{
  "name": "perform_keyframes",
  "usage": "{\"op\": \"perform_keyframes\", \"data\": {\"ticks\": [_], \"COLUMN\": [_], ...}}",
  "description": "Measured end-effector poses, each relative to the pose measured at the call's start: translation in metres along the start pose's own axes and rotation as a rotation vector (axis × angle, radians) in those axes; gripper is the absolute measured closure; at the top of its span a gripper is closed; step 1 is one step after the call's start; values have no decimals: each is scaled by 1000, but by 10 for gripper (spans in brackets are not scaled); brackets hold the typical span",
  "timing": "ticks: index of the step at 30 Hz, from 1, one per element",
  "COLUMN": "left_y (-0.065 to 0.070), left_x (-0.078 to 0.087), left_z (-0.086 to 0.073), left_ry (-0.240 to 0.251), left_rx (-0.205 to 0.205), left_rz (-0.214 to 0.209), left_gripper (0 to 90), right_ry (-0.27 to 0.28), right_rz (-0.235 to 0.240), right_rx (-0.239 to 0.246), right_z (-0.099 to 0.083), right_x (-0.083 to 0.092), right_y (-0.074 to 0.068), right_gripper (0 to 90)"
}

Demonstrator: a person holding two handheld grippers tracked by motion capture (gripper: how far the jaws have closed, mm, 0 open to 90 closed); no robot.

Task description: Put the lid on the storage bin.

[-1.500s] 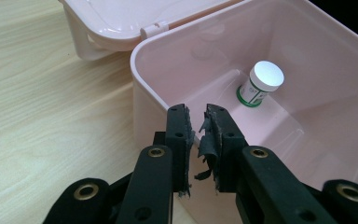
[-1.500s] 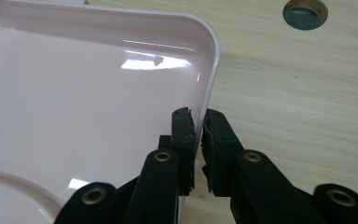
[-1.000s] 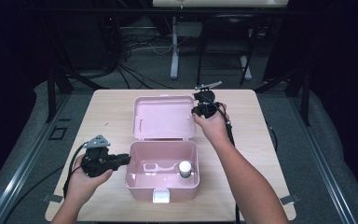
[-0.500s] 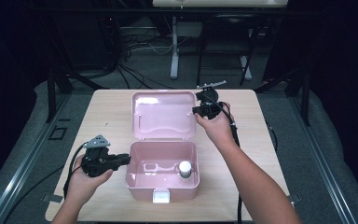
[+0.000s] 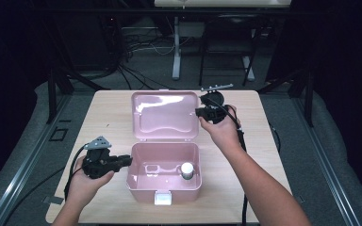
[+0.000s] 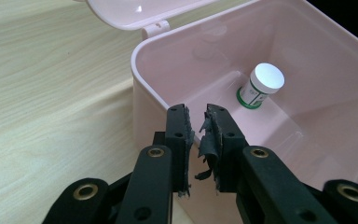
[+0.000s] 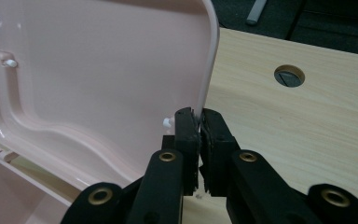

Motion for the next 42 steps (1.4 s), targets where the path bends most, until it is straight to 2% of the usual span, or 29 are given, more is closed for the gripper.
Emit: {"op": "perform_keyframes", "data": {"ticks": [5, 7, 14, 21, 24, 42], "left_y": [0, 0, 0, 0, 0, 0], "left_x": [0, 0, 0, 0, 0, 0], "left_z": [0, 0, 0, 0, 0, 0], "left_ry": [0, 1, 0, 0, 1, 1], "left_rx": [1, 1, 1, 1, 1, 2], "left_rz": [1, 0, 1, 2, 2, 3], "left_gripper": [798, 798, 798, 798, 798, 798], "right_ry": [17, 25, 49, 71, 79, 118], "right_rz": [10, 7, 12, 29, 26, 32], "right_rx": [8, 32, 55, 60, 76, 104], "right_z": [-1, -2, -6, -10, -12, -23], "right_x": [8, 13, 23, 31, 36, 50], "right_y": [-3, -5, -9, -12, -15, -22], "right_gripper": [866, 865, 866, 869, 870, 872]}}
Point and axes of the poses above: each handheld gripper's, and its own axes: x roughly backward along the jaws, z roughly out of its top, y roughly to its right, the point moved 7 cm from there along -x, roughly forward along the jaws, and after that the axes turned 5 degrees about x, right-handed, at the moved point
